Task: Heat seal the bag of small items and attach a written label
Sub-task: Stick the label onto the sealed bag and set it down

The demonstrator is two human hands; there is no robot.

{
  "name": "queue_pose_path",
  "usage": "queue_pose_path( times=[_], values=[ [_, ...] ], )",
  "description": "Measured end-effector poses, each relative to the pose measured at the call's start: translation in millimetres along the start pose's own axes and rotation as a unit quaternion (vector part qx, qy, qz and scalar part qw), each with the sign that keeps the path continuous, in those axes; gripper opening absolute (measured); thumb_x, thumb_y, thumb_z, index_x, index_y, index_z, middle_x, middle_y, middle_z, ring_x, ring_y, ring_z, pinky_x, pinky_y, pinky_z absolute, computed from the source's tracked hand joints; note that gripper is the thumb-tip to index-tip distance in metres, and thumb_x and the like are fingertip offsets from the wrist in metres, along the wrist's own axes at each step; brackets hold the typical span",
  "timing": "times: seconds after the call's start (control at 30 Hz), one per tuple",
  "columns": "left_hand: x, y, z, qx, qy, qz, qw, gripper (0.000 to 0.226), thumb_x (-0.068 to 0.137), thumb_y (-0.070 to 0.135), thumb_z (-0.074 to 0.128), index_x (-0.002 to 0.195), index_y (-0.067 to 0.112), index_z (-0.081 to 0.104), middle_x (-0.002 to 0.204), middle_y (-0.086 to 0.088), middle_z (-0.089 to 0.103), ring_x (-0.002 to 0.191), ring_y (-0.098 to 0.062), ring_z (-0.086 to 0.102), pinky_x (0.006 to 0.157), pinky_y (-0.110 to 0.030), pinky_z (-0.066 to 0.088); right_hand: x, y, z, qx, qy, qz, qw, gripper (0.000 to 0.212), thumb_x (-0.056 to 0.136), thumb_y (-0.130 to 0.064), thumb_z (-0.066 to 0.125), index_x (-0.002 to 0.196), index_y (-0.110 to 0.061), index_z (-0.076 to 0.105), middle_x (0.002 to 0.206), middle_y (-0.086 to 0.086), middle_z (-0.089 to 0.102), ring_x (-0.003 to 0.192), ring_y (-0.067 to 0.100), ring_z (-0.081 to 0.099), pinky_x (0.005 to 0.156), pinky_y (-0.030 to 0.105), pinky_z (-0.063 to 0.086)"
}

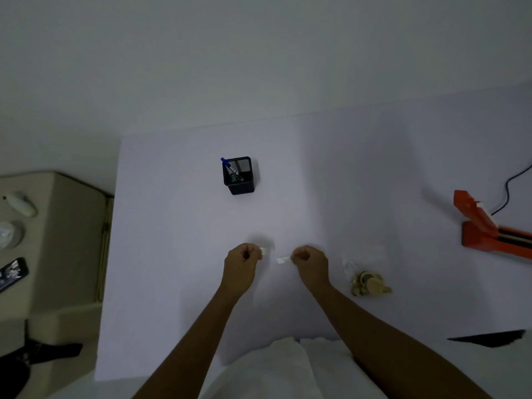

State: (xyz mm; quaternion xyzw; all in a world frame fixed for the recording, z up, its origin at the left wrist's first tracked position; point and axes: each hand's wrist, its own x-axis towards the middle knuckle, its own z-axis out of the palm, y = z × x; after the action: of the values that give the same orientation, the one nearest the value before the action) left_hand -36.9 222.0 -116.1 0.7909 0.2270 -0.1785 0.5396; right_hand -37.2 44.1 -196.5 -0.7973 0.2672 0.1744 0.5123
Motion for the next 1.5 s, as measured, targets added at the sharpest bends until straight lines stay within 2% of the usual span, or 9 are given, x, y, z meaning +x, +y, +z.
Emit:
queue_pose_path(
  times=[0.13, 0.37, 0.53, 0.77, 0.93, 1.13, 1.27, 1.43, 1.5],
  values=[
    [-4.0, -2.8, 10.3, 0.043, 0.007, 0.056, 0.997, 0.016, 0.093, 0.017, 0.058, 0.084, 0.007, 0.067, 0.082, -0.005, 0.07, 0.074, -0.018, 0.063, 0.065, -0.018, 0.047, -25.8, -27.0, -11.6, 0.077, -0.061, -0.042, 0.994, 0.011, 0.089, -0.008, 0.068, 0.094, -0.011, 0.077, 0.081, -0.001, 0.073, 0.068, 0.007, 0.064, 0.064, 0.023, 0.05],
    [-23.3, 10.5, 44.5, 0.088, -0.009, 0.183, 0.979, 0.012, 0.095, 0.011, 0.057, 0.095, 0.011, 0.069, 0.087, 0.004, 0.067, 0.073, 0.0, 0.057, 0.064, -0.005, 0.04, -58.4, -46.7, -55.8, 0.228, -0.166, -0.004, 0.959, 0.025, 0.09, -0.001, 0.059, 0.099, -0.012, 0.079, 0.1, 0.006, 0.076, 0.08, 0.018, 0.067, 0.062, 0.034, 0.053],
    [-32.7, 19.4, 72.1, 0.111, -0.058, 0.253, 0.959, 0.018, 0.094, 0.012, 0.059, 0.106, 0.015, 0.072, 0.094, 0.009, 0.066, 0.078, 0.004, 0.056, 0.069, -0.004, 0.041, -60.5, -27.3, -90.6, 0.256, -0.134, 0.024, 0.957, 0.015, 0.089, -0.011, 0.07, 0.101, -0.013, 0.077, 0.094, 0.013, 0.074, 0.078, 0.019, 0.064, 0.062, 0.035, 0.051],
    [-36.8, 25.4, 125.0, 0.133, -0.151, 0.258, 0.945, 0.023, 0.092, 0.008, 0.059, 0.108, 0.019, 0.071, 0.091, 0.002, 0.067, 0.075, -0.004, 0.058, 0.069, -0.014, 0.048, -54.7, 2.3, -139.1, 0.236, -0.061, 0.049, 0.969, 0.011, 0.085, -0.011, 0.075, 0.094, -0.007, 0.074, 0.078, 0.007, 0.074, 0.067, 0.015, 0.064, 0.054, 0.03, 0.051],
    [-34.1, 32.3, 169.3, 0.1, -0.081, 0.174, 0.976, 0.015, 0.091, 0.01, 0.061, 0.103, 0.013, 0.07, 0.091, 0.003, 0.069, 0.074, -0.002, 0.061, 0.066, -0.006, 0.045, -35.6, 26.3, -176.6, 0.236, 0.012, 0.092, 0.967, 0.006, 0.084, 0.001, 0.07, 0.089, 0.0, 0.074, 0.066, 0.011, 0.069, 0.057, 0.021, 0.06, 0.051, 0.028, 0.049],
    [-18.2, 26.9, 214.1, 0.053, -0.103, -0.024, 0.993, 0.015, 0.09, 0.006, 0.056, 0.088, 0.012, 0.069, 0.085, -0.009, 0.075, 0.065, -0.016, 0.069, 0.063, -0.028, 0.054, 0.2, 51.3, -205.1, 0.195, 0.01, 0.096, 0.976, 0.005, 0.084, -0.003, 0.072, 0.089, -0.003, 0.074, 0.08, 0.012, 0.074, 0.073, 0.024, 0.071, 0.069, 0.036, 0.058],
    [-10.1, 24.7, 233.0, 0.066, -0.111, -0.048, 0.99, 0.018, 0.083, 0.009, 0.062, 0.079, 0.025, 0.071, 0.087, -0.005, 0.075, 0.077, -0.021, 0.07, 0.071, -0.036, 0.058, 20.4, 53.1, -209.7, 0.193, -0.034, 0.101, 0.975, 0.004, 0.085, -0.001, 0.07, 0.087, -0.003, 0.072, 0.078, 0.012, 0.073, 0.071, 0.024, 0.071, 0.065, 0.032, 0.059],
    [-2.2, 20.4, 242.2, 0.091, -0.097, -0.054, 0.99, 0.018, 0.077, 0.015, 0.065, 0.092, 0.016, 0.075, 0.091, -0.003, 0.075, 0.085, -0.021, 0.069, 0.081, -0.043, 0.058, 41.9, 55.0, -209.6, 0.188, -0.066, 0.12, 0.973, 0.004, 0.084, 0.002, 0.071, 0.087, 0.0, 0.072, 0.081, 0.02, 0.072, 0.069, 0.028, 0.071, 0.071, 0.042, 0.061],
    [-0.1, 21.0, 244.0, 0.095, -0.087, -0.056, 0.99, 0.013, 0.078, 0.017, 0.069, 0.091, 0.018, 0.073, 0.089, -0.002, 0.075, 0.083, -0.021, 0.069, 0.08, -0.04, 0.058, 48.4, 56.2, -209.7, 0.185, -0.068, 0.12, 0.973, 0.006, 0.083, 0.003, 0.071, 0.089, 0.003, 0.072, 0.082, 0.02, 0.071, 0.067, 0.027, 0.071, 0.063, 0.035, 0.061]
  ],
)
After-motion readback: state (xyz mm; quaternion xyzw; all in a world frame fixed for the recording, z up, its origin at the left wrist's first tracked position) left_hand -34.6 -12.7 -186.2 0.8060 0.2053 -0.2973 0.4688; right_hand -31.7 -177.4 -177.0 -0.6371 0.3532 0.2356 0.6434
